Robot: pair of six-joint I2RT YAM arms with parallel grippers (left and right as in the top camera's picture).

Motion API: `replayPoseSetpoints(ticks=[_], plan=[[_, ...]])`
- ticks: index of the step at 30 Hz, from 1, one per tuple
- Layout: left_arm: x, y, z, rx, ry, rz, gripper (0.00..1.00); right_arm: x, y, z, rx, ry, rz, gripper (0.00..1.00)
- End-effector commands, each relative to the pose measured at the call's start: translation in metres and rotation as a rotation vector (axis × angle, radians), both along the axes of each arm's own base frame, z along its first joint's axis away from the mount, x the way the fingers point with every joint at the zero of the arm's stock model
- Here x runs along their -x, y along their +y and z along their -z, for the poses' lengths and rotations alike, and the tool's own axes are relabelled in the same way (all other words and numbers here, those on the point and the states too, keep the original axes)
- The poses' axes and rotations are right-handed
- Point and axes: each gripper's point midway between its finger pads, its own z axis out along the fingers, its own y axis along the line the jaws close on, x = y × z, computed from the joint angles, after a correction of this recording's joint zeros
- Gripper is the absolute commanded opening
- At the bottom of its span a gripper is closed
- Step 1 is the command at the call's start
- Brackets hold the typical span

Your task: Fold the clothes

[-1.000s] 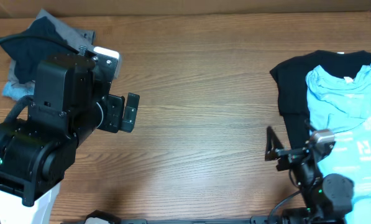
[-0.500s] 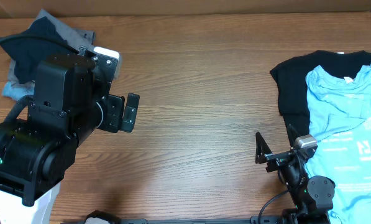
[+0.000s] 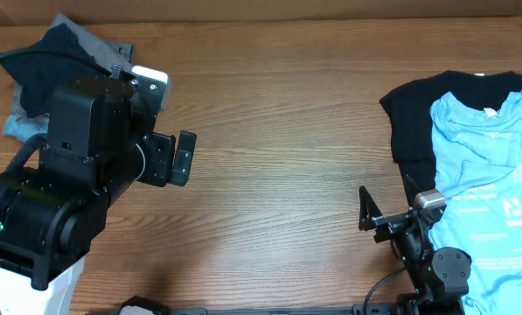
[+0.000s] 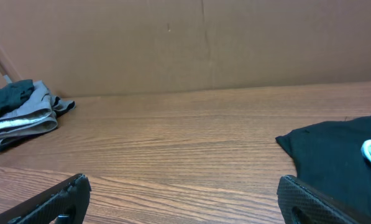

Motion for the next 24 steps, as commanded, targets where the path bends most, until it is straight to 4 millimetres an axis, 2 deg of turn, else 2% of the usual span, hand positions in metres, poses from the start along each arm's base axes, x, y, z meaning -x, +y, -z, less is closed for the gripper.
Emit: replayPoseSetpoints(ticks=[1, 7, 13, 17, 21, 24], plan=[[-0.001, 0.000, -0.003, 0.003, -0.009, -0.012, 1.00, 0.001, 0.001, -0.003, 0.002, -0.017, -0.007, 1.00], [-0.001, 0.001, -0.002, 0.001, -0.007, -0.015, 1.00, 0.001, 0.001, -0.003, 0.002, -0.017, -0.007, 1.00], [0.008, 0.009, 0.002, -0.016, -0.033, -0.021, 1.00, 0.001, 0.001, -0.003, 0.002, -0.017, -0.007, 1.00], [-0.002, 0.007, 0.011, 0.062, -0.149, -0.022, 1.00, 0.001, 0.001, -0.003, 0.002, -0.017, -0.007, 1.00], [-0.016, 0.007, 0.028, 0.154, -0.304, -0.019, 1.00, 0.001, 0.001, -0.003, 0.002, -0.017, -0.007, 1.00], [-0.016, 0.009, 0.047, 0.200, -0.395, -0.011, 1.00, 0.001, 0.001, -0.003, 0.002, -0.017, -0.007, 1.00]])
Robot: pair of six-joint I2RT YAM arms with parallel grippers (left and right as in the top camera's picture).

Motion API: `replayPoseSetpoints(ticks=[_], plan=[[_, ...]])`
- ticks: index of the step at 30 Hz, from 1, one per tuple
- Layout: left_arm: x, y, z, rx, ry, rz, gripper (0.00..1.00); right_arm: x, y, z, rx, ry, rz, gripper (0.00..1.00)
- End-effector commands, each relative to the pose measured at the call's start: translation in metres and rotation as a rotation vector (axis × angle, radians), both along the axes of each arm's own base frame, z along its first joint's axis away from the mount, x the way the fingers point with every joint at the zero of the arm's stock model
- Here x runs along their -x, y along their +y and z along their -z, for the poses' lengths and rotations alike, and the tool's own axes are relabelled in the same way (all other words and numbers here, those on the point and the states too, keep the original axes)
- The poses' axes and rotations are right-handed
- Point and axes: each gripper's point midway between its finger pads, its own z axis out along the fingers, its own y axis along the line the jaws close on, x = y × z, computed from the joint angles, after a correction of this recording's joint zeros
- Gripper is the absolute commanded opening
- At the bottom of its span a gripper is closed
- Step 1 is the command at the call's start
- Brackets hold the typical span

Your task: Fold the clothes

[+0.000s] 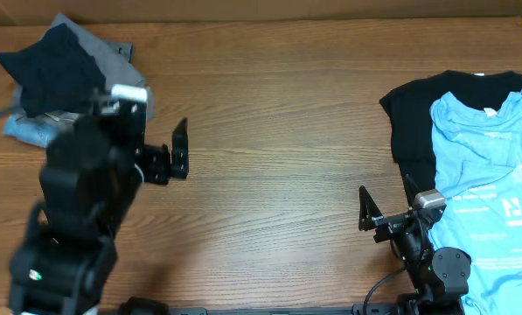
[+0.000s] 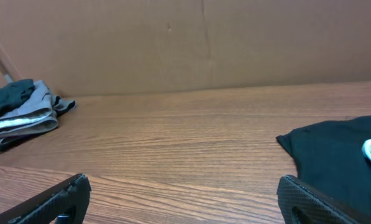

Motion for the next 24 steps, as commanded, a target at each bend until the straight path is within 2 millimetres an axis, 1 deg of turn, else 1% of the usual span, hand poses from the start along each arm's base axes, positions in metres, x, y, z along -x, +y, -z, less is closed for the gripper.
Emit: replayPoseSetpoints(ticks=[1, 3, 6, 12, 15, 20, 24], plan=[[0.012, -0.001, 0.035, 0.043, -0.024, 0.046, 1.00, 0.001, 0.001, -0.003, 0.002, -0.018, -0.007, 1.00], [0.019, 0.000, 0.052, 0.068, -0.068, 0.062, 1.00, 0.001, 0.001, -0.003, 0.002, -0.018, -0.007, 1.00], [0.028, 0.004, 0.070, 0.097, -0.147, 0.066, 1.00, 0.001, 0.001, -0.003, 0.002, -0.017, -0.007, 1.00], [0.047, 0.014, 0.094, 0.104, -0.319, 0.044, 1.00, 0.001, 0.001, -0.003, 0.002, -0.018, -0.007, 1.00], [0.054, 0.020, 0.112, 0.101, -0.365, 0.019, 1.00, 0.001, 0.001, -0.003, 0.002, -0.018, -0.007, 1.00], [0.057, 0.023, 0.140, 0.099, -0.409, 0.006, 1.00, 0.001, 0.001, -0.003, 0.002, -0.018, -0.007, 1.00], [0.047, 0.024, 0.167, 0.095, -0.417, 0.001, 1.00, 0.001, 0.001, -0.003, 0.002, -0.018, -0.007, 1.00]])
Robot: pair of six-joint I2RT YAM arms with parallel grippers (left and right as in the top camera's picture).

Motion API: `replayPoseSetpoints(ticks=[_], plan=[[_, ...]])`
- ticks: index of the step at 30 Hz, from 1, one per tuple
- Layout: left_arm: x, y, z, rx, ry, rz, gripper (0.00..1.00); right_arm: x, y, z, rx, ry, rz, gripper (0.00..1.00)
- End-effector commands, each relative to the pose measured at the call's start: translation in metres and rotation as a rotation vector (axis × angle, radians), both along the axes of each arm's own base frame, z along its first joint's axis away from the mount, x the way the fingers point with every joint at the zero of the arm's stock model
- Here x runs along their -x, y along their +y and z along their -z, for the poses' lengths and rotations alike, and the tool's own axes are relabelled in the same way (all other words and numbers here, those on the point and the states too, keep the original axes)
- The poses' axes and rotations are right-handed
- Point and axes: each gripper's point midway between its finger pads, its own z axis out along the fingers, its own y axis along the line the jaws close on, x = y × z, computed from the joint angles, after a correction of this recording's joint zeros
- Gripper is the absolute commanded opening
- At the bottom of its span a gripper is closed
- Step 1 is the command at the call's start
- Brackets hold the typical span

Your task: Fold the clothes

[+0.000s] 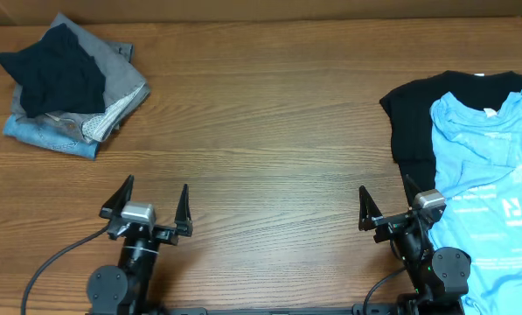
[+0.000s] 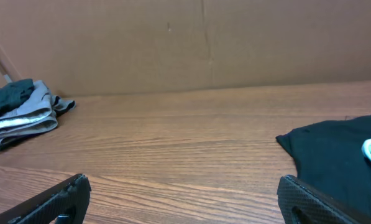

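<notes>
A light blue T-shirt (image 1: 492, 184) lies spread on top of a black T-shirt (image 1: 418, 114) at the table's right edge; the black shirt (image 2: 334, 155) also shows in the right wrist view. A stack of folded clothes (image 1: 64, 87), dark navy on grey and denim, sits at the far left. My left gripper (image 1: 151, 199) rests open near the front edge at left, holding nothing. My right gripper (image 1: 387, 199) stands open near the front edge, just left of the shirts, also holding nothing; its fingertips (image 2: 67, 196) show wide apart over bare wood.
The wooden table (image 1: 269, 131) runs between the folded stack and the unfolded shirts. A cardboard wall (image 2: 185, 43) closes off the far side. The folded stack (image 2: 17, 115) shows at the left of the right wrist view.
My left arm has moved from beside the folded stack at the left down to a low rest pose at the front edge. The right arm and the clothes have not moved.
My left arm stood tall beside the folded stack at the far left with its gripper open. Then it was blurred and nearer the front. Now it sits low at the front edge, open. The right arm stayed parked throughout.
</notes>
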Motion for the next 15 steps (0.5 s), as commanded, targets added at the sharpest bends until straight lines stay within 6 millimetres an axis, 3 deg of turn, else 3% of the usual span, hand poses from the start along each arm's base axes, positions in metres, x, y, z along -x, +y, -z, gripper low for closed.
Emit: replayPoseSetpoints(ticks=[1, 5, 15], plan=[[-0.007, 0.001, 0.027, 0.007, 0.011, -0.005, 1.00, 0.001, 0.001, -0.004, 0.002, -0.018, -0.007, 1.00], [-0.008, 0.002, 0.056, 0.002, 0.105, -0.008, 1.00, 0.001, 0.001, -0.004, 0.002, -0.018, -0.007, 1.00], [-0.008, 0.003, 0.056, 0.001, 0.105, -0.016, 1.00, 0.001, 0.001, -0.004, 0.002, -0.018, -0.007, 1.00]])
